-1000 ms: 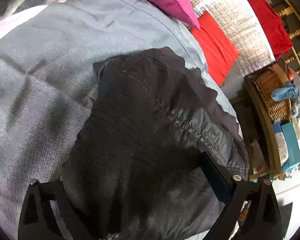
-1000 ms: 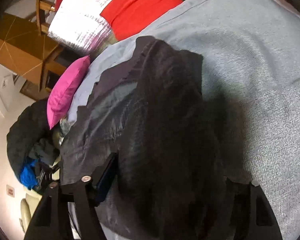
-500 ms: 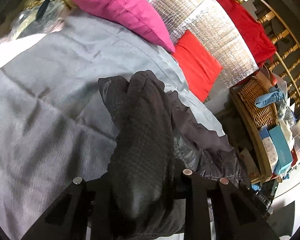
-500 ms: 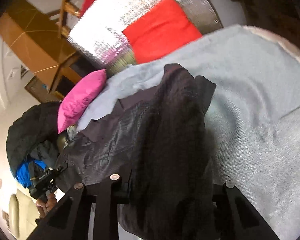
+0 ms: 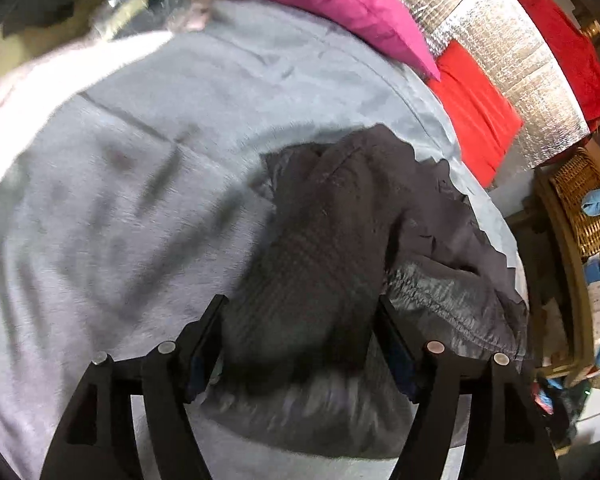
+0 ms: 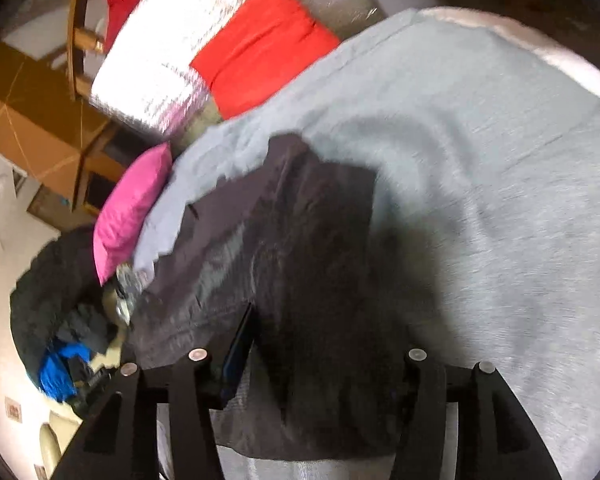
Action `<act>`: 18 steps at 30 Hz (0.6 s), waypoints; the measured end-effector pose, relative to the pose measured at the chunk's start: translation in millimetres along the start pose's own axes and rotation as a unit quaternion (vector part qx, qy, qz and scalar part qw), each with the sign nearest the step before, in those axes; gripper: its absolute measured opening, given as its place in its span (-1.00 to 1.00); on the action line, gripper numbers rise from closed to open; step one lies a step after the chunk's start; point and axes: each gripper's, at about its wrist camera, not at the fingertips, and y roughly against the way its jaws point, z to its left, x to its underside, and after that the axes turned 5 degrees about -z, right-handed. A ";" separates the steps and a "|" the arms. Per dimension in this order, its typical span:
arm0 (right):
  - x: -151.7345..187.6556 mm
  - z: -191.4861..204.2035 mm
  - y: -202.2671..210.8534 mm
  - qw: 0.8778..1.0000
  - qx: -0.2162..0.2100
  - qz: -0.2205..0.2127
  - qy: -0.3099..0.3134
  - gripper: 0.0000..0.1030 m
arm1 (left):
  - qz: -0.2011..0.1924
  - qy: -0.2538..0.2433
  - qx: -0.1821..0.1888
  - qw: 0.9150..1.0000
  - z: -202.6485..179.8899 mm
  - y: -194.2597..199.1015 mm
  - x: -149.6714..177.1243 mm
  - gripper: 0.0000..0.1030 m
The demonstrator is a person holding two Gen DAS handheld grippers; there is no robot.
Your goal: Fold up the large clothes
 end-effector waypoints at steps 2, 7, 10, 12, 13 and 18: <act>2.4 -0.5 19.9 1.000 -0.008 -0.023 -0.009 0.19 | -0.026 -0.001 -0.012 1.000 1.7 16.5 8.7 0.41; 24.7 7.9 49.5 0.998 -0.049 -0.041 -0.018 0.39 | -0.078 -0.028 -0.025 0.996 -8.3 54.4 28.3 0.49; 41.2 19.9 49.4 0.998 -0.063 -0.026 -0.016 0.39 | -0.085 -0.052 -0.015 0.995 -23.2 62.8 47.8 0.58; 55.5 23.3 47.4 0.996 -0.086 -0.010 -0.031 0.39 | -0.078 -0.065 -0.014 0.995 -26.3 61.0 64.8 0.66; 60.4 25.2 45.4 0.995 -0.092 -0.004 -0.036 0.39 | -0.067 -0.060 -0.012 0.996 -25.6 58.7 72.3 0.66; 85.8 26.2 23.4 0.992 -0.099 0.034 -0.070 0.39 | -0.001 0.037 0.037 0.999 -2.8 33.5 87.1 0.66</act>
